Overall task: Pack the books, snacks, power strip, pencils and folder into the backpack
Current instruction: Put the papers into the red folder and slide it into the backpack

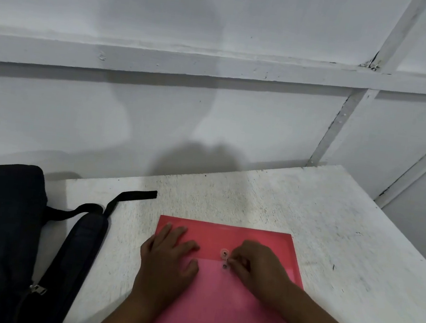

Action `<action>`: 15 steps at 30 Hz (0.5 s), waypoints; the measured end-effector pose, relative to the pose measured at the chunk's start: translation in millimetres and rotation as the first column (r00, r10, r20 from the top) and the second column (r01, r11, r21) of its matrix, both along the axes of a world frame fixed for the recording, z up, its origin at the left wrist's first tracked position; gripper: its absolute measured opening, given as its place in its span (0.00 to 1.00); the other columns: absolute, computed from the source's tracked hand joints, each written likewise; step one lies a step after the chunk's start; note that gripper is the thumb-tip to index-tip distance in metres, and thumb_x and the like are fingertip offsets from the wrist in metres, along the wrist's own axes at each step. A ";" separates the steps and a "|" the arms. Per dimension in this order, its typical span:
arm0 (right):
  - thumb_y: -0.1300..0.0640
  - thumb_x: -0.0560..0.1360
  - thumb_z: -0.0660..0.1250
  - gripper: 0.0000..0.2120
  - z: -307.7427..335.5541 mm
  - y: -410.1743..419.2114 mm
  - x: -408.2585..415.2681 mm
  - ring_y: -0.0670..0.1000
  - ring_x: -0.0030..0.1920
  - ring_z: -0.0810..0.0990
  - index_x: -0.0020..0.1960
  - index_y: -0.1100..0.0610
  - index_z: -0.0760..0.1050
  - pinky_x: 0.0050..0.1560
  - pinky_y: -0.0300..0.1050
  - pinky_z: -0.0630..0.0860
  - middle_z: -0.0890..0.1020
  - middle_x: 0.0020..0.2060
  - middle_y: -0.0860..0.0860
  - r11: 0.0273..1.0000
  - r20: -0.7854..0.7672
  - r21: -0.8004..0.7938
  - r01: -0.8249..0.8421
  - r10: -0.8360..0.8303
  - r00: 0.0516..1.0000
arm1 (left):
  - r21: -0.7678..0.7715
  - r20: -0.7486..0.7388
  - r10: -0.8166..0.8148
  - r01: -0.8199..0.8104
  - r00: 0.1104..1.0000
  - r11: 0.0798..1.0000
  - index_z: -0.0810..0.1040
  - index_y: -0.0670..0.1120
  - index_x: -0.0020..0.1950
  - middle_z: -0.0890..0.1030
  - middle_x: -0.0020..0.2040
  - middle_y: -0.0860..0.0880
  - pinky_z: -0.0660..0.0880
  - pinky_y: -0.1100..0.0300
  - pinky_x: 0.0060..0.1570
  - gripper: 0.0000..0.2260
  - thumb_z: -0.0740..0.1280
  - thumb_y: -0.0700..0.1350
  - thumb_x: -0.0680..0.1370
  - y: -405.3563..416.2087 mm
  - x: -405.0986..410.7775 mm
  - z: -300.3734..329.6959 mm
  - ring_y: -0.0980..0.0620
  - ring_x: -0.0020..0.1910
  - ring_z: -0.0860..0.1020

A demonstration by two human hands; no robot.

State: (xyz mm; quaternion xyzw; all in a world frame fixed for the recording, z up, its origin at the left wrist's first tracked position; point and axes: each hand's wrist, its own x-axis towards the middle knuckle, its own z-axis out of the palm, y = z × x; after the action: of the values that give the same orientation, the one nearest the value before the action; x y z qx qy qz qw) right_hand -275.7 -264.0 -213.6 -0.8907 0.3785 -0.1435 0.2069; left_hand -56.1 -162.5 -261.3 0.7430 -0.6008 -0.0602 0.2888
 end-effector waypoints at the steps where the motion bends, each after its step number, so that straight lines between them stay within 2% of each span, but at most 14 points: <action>1: 0.51 0.75 0.67 0.05 -2.3 5.0 -3.1 0.37 0.37 0.69 0.43 0.49 0.80 0.38 0.31 0.65 0.70 0.33 0.38 1.000 0.017 -0.006 0.006 -0.006 1.000 | -0.001 -0.004 -0.001 0.001 1.000 1.000 0.80 0.63 0.54 0.75 0.68 0.57 0.61 0.47 0.68 0.15 0.64 0.59 0.69 -0.2 -0.1 -0.1 0.51 0.75 0.65; 7: 0.49 0.72 0.63 0.08 -10.1 32.7 -2.6 0.45 0.37 0.71 0.38 0.52 0.75 0.37 0.42 0.69 0.73 0.35 0.44 0.998 0.031 -0.058 0.036 -0.034 0.999 | -0.002 -0.013 -0.005 0.005 1.000 1.000 0.80 0.63 0.55 0.75 0.69 0.58 0.61 0.47 0.68 0.16 0.64 0.60 0.69 0.4 -0.6 -0.1 0.51 0.76 0.64; 12: 0.52 0.68 0.65 0.05 -6.3 37.2 11.4 0.48 0.32 0.74 0.34 0.52 0.73 0.32 0.41 0.68 0.75 0.32 0.46 0.980 0.029 -0.193 -0.037 0.043 0.999 | 0.001 -0.005 -0.011 0.011 1.000 1.000 0.80 0.63 0.55 0.75 0.69 0.58 0.62 0.47 0.68 0.16 0.64 0.60 0.69 0.1 0.1 -0.9 0.52 0.76 0.64; 15: 0.52 0.67 0.62 0.07 -2.8 28.0 21.6 0.50 0.29 0.76 0.32 0.53 0.74 0.29 0.39 0.70 0.77 0.30 0.48 0.968 -0.027 -0.226 -0.112 0.108 0.994 | 0.014 -0.007 -0.012 0.012 1.000 1.000 0.80 0.63 0.55 0.74 0.69 0.58 0.59 0.49 0.68 0.16 0.63 0.60 0.69 0.3 0.7 -0.7 0.52 0.76 0.64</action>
State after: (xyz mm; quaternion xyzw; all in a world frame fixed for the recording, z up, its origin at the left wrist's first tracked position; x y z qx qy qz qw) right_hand -254.1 -236.0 -216.4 -0.9291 0.3112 -0.1675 0.1088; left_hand -55.4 -162.2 -262.1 0.7412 -0.6036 -0.0687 0.2856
